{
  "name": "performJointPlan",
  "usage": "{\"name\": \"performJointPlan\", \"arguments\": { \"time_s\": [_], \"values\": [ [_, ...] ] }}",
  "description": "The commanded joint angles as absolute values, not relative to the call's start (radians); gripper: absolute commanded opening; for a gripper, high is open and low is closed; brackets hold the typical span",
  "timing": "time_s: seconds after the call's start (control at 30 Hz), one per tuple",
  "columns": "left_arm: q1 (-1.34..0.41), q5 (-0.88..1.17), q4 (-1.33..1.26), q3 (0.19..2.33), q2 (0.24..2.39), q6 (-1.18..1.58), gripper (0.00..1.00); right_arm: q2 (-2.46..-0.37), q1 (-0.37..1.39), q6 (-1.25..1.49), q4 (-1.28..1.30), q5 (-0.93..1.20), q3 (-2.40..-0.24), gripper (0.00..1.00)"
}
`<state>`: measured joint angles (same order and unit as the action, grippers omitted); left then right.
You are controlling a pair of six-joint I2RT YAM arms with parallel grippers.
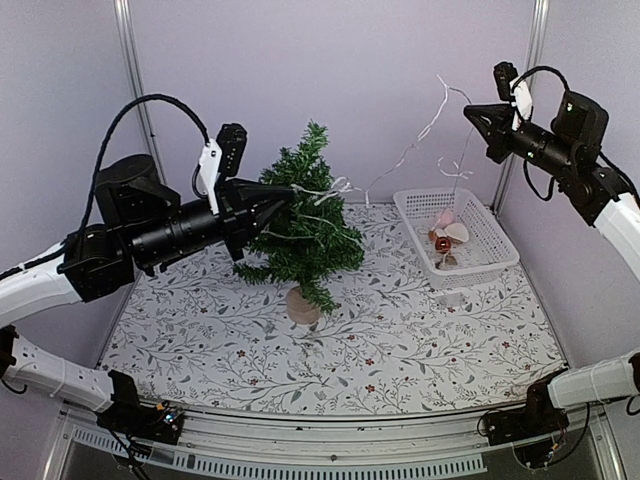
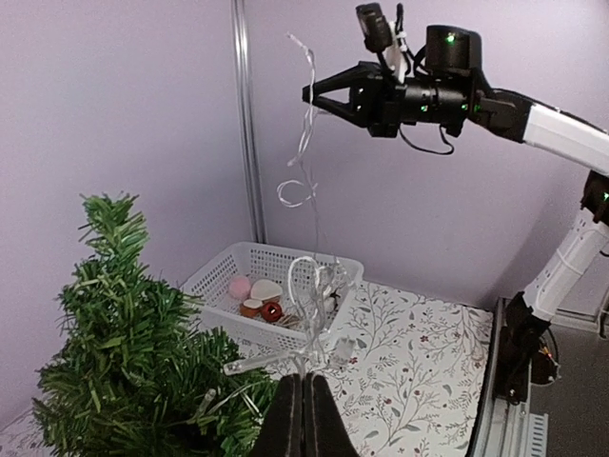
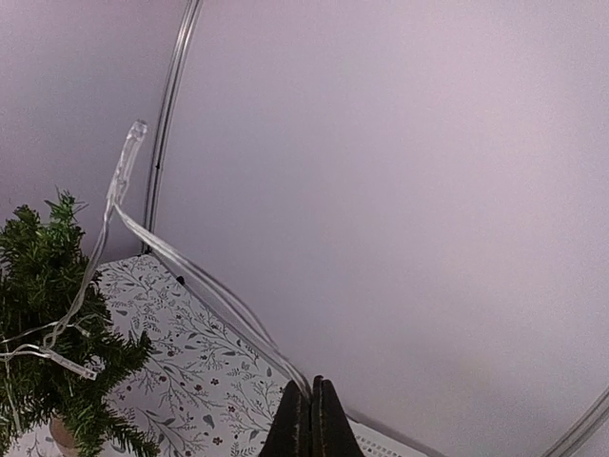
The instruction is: Decorate the small christmas tree
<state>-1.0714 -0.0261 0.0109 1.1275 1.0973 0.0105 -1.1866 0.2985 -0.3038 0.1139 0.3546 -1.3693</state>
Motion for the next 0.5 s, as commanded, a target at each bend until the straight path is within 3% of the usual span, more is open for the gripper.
{"name": "performJointPlan", "arguments": {
  "time_s": [0.0, 0.47],
  "values": [
    [-1.078, -0.181, -0.094, 1.048, 1.031, 0.054, 0.00, -1.238, 0.349, -0.307, 0.097, 0.416, -1.463, 0.00],
    [-1.044, -0.423, -0.218, 0.871, 0.909, 0.150, 0.00, -1.429, 0.478, -0.364, 0.045, 0.417, -1.750, 0.00]
  ]
}}
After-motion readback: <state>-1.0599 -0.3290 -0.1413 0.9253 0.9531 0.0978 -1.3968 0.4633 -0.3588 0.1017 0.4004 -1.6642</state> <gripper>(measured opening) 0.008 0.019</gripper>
